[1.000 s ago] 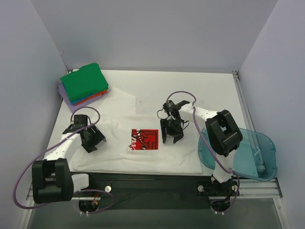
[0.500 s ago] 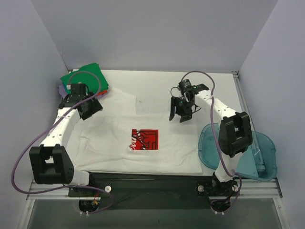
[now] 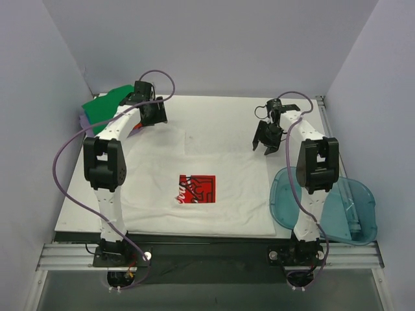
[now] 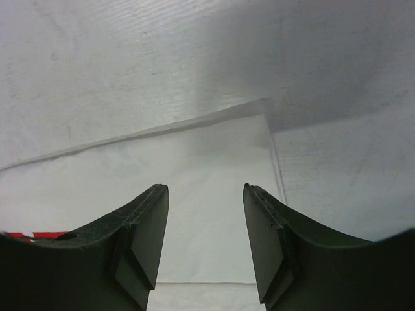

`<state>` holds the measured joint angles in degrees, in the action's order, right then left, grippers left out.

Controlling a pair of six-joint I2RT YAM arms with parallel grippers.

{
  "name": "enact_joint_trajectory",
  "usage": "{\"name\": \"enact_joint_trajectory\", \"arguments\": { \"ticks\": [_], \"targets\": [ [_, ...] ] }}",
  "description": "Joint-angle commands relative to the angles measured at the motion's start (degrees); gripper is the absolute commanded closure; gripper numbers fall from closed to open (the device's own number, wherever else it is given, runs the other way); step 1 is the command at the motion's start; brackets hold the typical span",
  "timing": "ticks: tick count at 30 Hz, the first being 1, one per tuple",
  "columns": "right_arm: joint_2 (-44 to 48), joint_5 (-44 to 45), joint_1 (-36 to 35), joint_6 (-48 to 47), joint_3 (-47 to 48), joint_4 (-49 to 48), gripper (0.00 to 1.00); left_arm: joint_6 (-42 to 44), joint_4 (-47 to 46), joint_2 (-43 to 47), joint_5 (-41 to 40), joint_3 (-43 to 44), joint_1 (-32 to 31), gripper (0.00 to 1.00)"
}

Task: Fold and stack the t-shirts
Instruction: Grap the side of the flattened tshirt furthest away from the robot with both arms

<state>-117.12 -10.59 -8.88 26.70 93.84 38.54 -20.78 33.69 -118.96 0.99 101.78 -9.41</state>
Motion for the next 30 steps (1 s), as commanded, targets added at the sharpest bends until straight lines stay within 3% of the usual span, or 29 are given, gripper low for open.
{"name": "enact_joint_trajectory", "arguments": {
  "ticks": [1,11,23,30],
  "targets": [
    [-0.8,3.3,0.6,0.2,1.6,3.2,0.5,2.9,2.0,-3.4,2.0,8.5,0.2,0.32],
    [-4.4,6.1,2.6,-1.4,1.5,2.9,0.52,1.3,3.2,-7.5,2.6,14.6,0.5,0.32],
    [-9.2,5.4,3.5,-1.9,5.1,0.7,0.57,0.9,3.2,-5.5,3.0,11.2,1.3,0.32],
    [-11.1,3.7,3.6,-2.4,6.3,0.8,0.67,0.6,3.0,-6.3,3.1,11.6,1.4,0.33]
  ]
}}
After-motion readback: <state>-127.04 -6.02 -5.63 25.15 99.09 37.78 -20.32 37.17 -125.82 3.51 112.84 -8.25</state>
